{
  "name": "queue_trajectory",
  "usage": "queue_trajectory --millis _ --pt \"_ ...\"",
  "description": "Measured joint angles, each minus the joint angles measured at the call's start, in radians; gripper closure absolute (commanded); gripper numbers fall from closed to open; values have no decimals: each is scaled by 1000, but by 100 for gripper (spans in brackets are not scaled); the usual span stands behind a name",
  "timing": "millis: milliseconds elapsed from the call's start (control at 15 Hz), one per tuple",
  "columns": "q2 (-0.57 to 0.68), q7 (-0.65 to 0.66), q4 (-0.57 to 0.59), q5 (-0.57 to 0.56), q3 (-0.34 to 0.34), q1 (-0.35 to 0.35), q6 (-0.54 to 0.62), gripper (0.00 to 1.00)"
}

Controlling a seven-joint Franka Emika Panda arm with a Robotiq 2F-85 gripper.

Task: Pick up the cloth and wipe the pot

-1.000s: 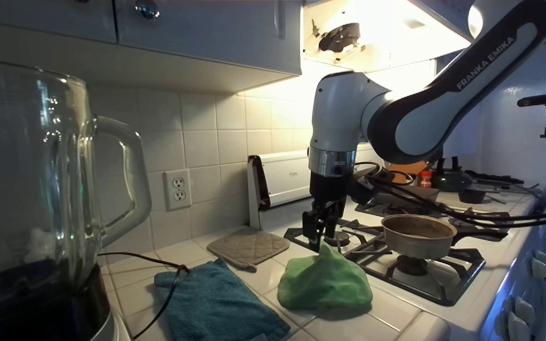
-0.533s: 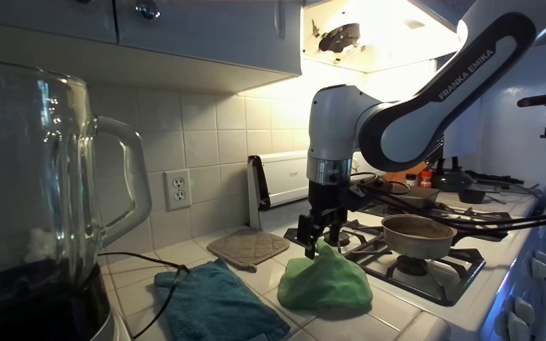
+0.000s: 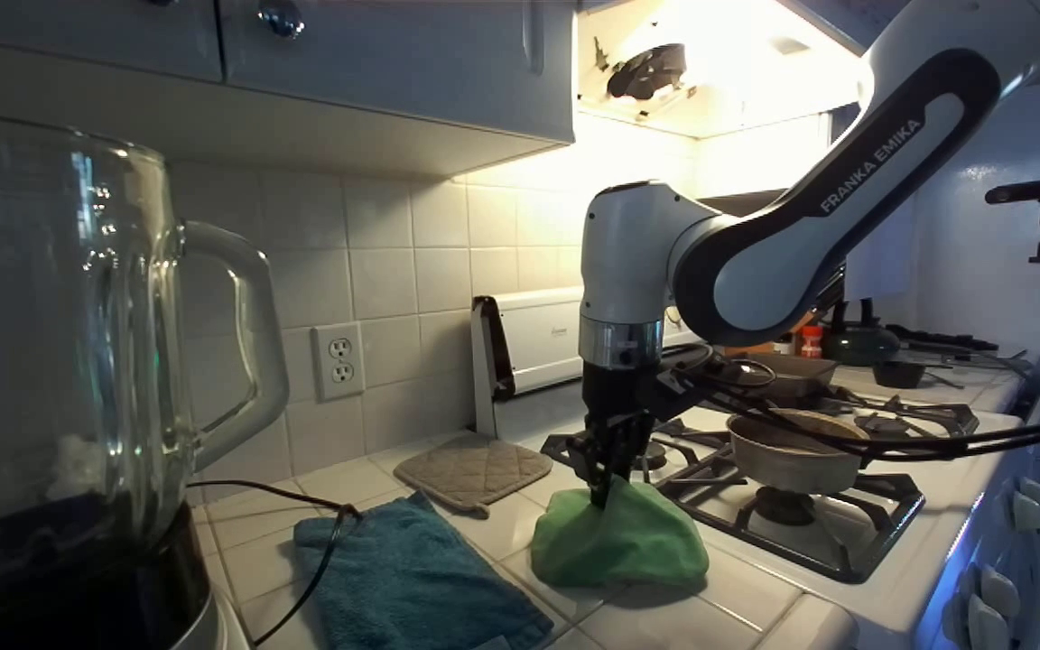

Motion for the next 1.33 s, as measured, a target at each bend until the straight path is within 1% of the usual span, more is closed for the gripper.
queue_trajectory --millis 67,133,333,733,1067,1333 --pt "1 0 4 0 0 1 0 98" --pt "1 0 6 0 0 3 0 100" --pt "-1 0 19 0 5 14 4 100" --pt "-30 0 38 -1 6 57 11 99" --pt "-58 0 38 -7 3 60 29 99" --pt "-107 -10 24 -46 -5 60 30 99"
